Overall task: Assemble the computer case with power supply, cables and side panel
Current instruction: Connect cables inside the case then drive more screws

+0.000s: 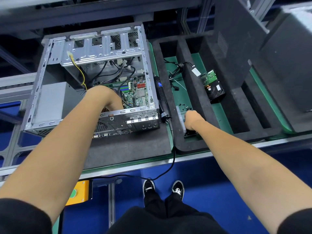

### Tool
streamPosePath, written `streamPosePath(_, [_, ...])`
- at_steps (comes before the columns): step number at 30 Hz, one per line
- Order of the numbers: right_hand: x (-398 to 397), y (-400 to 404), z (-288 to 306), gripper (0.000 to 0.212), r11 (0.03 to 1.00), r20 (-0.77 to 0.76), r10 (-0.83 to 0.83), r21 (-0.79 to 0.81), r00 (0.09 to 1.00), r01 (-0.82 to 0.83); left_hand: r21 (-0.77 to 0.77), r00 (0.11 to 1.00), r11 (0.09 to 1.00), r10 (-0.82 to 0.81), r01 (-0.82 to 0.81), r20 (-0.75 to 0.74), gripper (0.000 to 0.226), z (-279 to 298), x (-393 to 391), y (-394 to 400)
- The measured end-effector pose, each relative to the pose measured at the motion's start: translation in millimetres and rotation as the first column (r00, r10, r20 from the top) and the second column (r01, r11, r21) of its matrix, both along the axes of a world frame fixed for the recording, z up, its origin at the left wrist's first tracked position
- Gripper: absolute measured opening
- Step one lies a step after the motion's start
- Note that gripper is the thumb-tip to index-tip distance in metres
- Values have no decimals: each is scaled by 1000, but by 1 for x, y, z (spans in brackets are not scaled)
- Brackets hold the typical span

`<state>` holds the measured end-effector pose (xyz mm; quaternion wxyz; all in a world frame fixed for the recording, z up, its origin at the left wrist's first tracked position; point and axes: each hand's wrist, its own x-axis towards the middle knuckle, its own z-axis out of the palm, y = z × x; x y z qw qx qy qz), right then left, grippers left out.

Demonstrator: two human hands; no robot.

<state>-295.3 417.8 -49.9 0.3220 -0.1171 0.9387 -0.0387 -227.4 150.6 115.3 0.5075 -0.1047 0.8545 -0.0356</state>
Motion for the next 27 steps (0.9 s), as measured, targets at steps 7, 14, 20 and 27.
streamPosePath(7, [0, -1, 2, 20, 996, -71, -62, -76, 996, 56, 9, 999, 999, 44, -44, -16, 34, -1, 0, -1])
streamPosePath(14, [-5, -3, 10, 14, 978, -81, -131, -175, 988, 115, 10, 999, 999, 50, -50, -9, 23, -3, -3, -5])
streamPosePath(20, [-16, -10, 38, 18, 909, -100, -271, -354, 957, 221, 98, 990, 985, 143, -144, 18, 20, 3, -3, -26])
streamPosePath(27, [-31, -36, 96, 32, 636, -19, -490, -692, 872, 342, 249, 961, 933, 274, -260, -23, 15, 14, 11, -37])
